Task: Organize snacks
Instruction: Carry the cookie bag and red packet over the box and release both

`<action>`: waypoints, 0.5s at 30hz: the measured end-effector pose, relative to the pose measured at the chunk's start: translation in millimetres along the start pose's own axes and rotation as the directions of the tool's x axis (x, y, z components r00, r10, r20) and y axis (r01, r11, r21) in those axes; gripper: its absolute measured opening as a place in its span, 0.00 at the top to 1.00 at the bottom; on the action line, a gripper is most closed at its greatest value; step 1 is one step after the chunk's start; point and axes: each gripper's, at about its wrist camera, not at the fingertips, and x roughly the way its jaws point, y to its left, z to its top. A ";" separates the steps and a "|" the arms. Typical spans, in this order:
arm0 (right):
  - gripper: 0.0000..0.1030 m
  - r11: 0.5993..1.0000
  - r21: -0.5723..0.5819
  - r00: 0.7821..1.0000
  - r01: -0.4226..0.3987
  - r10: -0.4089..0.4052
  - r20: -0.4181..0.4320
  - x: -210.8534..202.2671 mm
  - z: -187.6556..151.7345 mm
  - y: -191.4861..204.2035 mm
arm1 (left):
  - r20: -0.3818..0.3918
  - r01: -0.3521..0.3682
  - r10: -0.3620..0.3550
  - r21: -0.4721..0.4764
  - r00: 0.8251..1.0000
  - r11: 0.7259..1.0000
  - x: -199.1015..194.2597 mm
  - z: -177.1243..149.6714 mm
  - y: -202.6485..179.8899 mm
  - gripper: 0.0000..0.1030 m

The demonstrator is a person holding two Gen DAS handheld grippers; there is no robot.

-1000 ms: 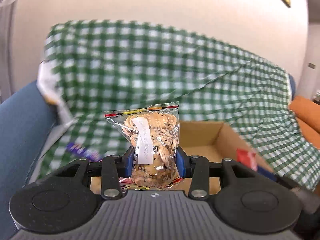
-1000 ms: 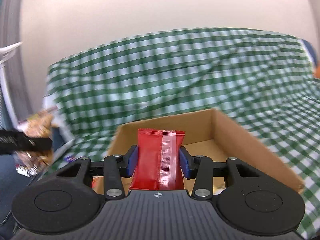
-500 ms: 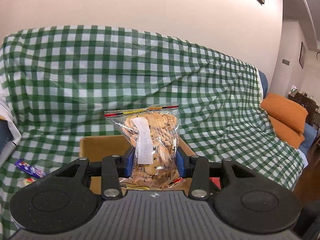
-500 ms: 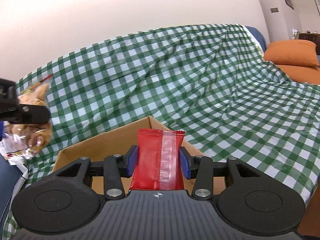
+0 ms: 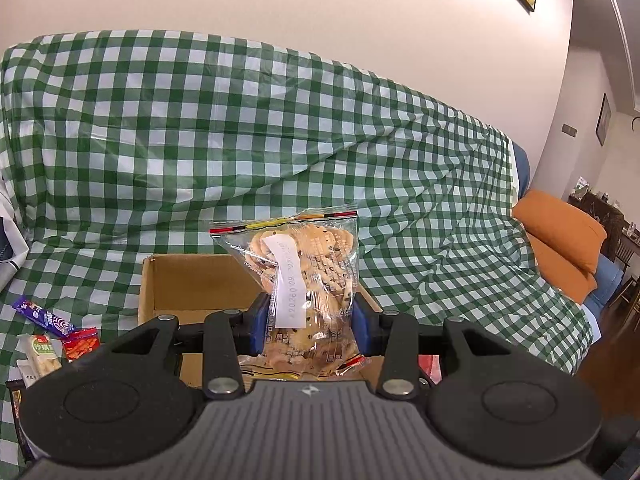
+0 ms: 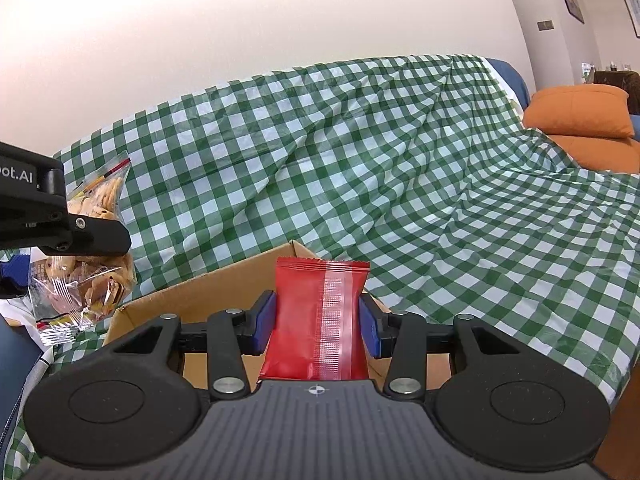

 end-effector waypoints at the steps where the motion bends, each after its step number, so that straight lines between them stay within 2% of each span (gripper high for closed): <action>1: 0.55 1.000 -0.002 1.000 -0.001 0.001 0.000 0.1 0.0 0.2 | 0.000 0.001 -0.001 0.000 1.000 1.000 0.3 -0.1 0.0 0.55; 15: 0.55 1.000 -0.013 1.000 -0.008 0.008 0.005 -3.2 -0.1 1.3 | 0.001 0.000 0.000 0.003 1.000 1.000 -3.4 -3.6 -1.7 0.55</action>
